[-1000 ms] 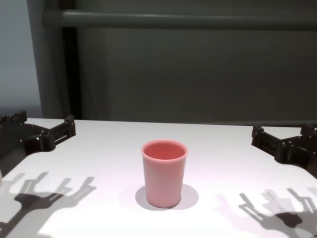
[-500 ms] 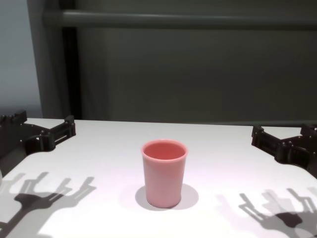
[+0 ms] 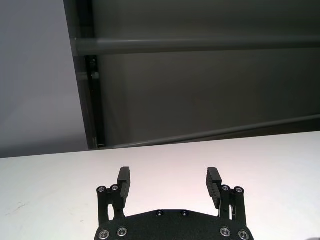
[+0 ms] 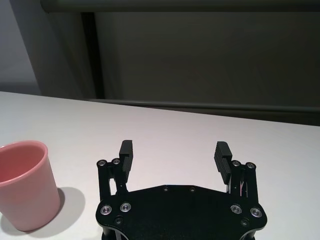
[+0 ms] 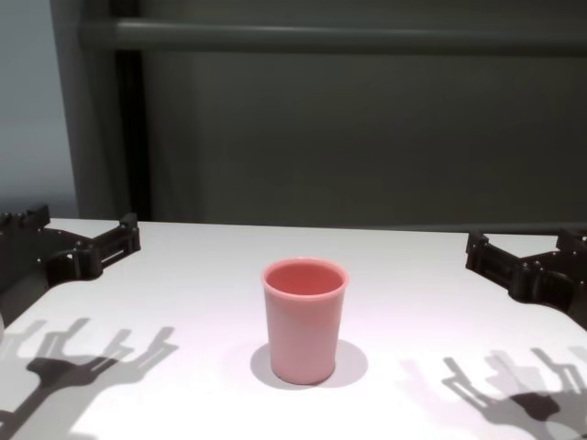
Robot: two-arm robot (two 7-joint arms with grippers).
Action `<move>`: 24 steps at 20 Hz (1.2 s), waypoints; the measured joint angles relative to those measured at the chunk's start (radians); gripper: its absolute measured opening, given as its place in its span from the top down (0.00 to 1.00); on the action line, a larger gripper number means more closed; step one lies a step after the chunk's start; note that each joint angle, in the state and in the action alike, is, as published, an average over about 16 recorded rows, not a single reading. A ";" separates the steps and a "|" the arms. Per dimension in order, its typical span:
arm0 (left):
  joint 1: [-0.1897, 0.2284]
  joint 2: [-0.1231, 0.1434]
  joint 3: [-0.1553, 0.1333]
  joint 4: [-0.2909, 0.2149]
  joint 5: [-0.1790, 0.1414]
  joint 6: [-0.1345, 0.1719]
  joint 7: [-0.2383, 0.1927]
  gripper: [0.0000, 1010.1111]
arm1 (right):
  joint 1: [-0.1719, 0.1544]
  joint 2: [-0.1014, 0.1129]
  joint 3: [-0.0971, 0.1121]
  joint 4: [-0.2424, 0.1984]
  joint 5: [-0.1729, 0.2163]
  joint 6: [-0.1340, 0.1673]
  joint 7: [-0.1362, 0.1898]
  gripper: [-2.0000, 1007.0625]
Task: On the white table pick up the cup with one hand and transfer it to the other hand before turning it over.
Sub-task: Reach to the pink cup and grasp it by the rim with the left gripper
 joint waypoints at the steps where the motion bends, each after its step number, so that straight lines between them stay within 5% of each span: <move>1: 0.000 0.000 0.000 0.000 0.000 0.000 0.000 0.01 | 0.000 0.000 0.000 0.000 0.000 0.000 0.000 0.00; 24: -0.001 0.007 -0.004 -0.004 0.017 0.002 -0.021 0.01 | 0.000 0.000 0.000 0.000 0.000 0.000 0.000 0.00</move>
